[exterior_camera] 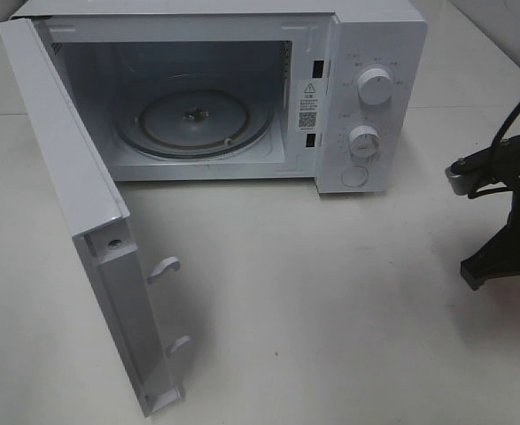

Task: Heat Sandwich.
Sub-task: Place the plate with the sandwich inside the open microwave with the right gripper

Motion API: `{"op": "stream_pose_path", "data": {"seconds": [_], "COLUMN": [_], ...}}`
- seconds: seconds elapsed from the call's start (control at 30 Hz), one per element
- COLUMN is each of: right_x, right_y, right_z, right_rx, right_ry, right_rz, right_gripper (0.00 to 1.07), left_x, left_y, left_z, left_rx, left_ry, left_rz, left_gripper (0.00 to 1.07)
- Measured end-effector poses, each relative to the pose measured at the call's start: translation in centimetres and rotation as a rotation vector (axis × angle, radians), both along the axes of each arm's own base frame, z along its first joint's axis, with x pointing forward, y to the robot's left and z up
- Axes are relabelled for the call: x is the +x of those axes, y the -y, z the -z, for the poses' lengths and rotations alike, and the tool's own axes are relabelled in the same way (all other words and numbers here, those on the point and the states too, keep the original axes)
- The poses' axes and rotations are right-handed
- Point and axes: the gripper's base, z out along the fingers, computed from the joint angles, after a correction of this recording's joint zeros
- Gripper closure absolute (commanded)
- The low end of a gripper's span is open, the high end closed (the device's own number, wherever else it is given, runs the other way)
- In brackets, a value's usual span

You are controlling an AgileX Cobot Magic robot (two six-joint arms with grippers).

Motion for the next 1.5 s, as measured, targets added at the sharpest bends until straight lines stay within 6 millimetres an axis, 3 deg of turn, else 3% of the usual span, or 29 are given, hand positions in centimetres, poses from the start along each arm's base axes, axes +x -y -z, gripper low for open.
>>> {"op": "stream_pose_path", "data": {"seconds": [0.4,1.5], "right_x": [-1.7,-5.8], "right_y": [-0.9,-8.2], "right_z": [-1.6,-2.2], "right_rx": [-0.009,-0.113], "right_ry": [0.021,0.004], "right_rz": [-0.045,-0.422], "right_gripper": [1.07,1.07], "left_x": [0.0,0.0], "left_y": [0.0,0.0], "left_z": [0.0,0.0], "left_rx": [0.0,0.0], "left_ry": [0.0,0.0], "left_rz": [0.0,0.0], "left_gripper": [0.09,0.09]}}
